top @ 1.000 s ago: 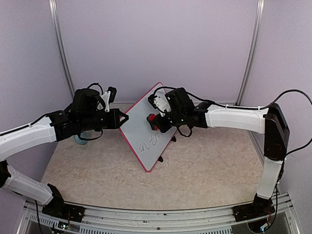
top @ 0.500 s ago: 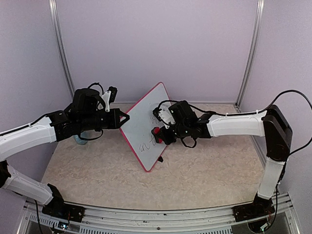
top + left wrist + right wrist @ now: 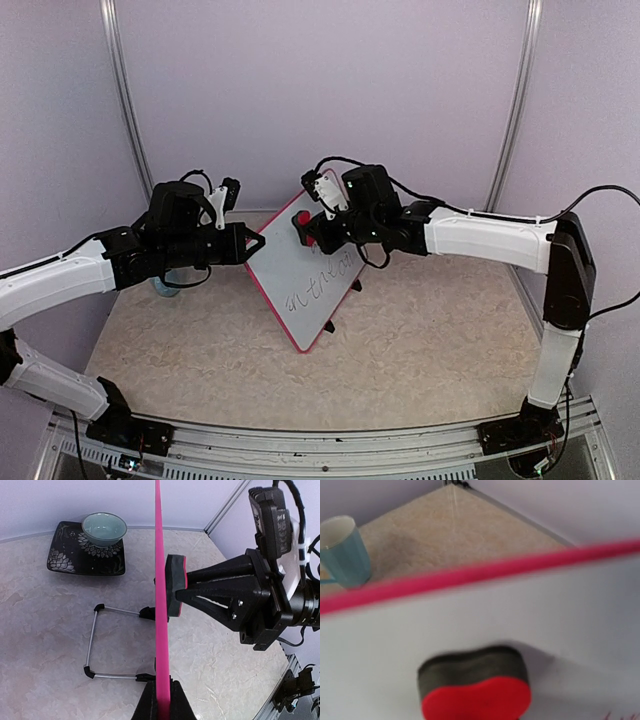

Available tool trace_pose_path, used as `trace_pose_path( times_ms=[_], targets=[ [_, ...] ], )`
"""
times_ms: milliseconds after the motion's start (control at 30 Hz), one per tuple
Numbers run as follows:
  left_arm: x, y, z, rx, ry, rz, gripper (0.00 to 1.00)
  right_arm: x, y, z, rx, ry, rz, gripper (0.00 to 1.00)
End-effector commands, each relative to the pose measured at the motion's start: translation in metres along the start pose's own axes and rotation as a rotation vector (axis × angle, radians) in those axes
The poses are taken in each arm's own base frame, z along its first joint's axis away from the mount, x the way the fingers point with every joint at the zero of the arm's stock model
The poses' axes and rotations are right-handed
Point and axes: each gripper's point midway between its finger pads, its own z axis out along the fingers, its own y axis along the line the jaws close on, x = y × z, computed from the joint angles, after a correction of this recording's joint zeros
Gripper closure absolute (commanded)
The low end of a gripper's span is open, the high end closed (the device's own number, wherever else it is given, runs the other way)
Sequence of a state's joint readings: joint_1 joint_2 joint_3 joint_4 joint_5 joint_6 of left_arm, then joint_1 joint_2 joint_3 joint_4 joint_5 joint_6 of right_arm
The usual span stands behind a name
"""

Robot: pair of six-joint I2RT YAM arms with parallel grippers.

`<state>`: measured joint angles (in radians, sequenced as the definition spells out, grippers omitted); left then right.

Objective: Erase the whiteboard
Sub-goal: Erase the whiteboard at the center of the board.

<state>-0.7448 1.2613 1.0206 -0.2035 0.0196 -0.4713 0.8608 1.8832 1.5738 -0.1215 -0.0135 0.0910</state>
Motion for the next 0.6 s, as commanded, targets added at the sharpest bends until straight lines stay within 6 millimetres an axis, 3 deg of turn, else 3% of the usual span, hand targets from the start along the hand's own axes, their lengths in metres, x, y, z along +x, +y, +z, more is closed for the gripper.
trace_pose_path(
  times_ms=[0, 167, 300, 400, 567],
  targets=[
    [0.032, -0.009, 0.003, 0.059, 0.116, 0.027, 1.00, 0.062, 0.002, 0.016, -0.006, 0.110, 0.013, 1.00],
    [0.032, -0.009, 0.002, 0.063, 0.113, 0.026, 1.00, 0.105, 0.002, 0.013, -0.006, 0.174, 0.045, 1.00],
    [0.033, -0.009, 0.001, 0.066, 0.114, 0.025, 1.00, 0.114, 0.000, 0.012, -0.004, 0.189, 0.048, 1.00],
    [0.032, -0.008, 0.001, 0.062, 0.110, 0.024, 1.00, 0.096, -0.002, 0.014, 0.005, 0.168, 0.029, 1.00],
    [0.028, -0.008, -0.002, 0.058, 0.100, 0.025, 1.00, 0.042, -0.005, 0.012, 0.016, 0.086, -0.009, 1.00]
  ],
)
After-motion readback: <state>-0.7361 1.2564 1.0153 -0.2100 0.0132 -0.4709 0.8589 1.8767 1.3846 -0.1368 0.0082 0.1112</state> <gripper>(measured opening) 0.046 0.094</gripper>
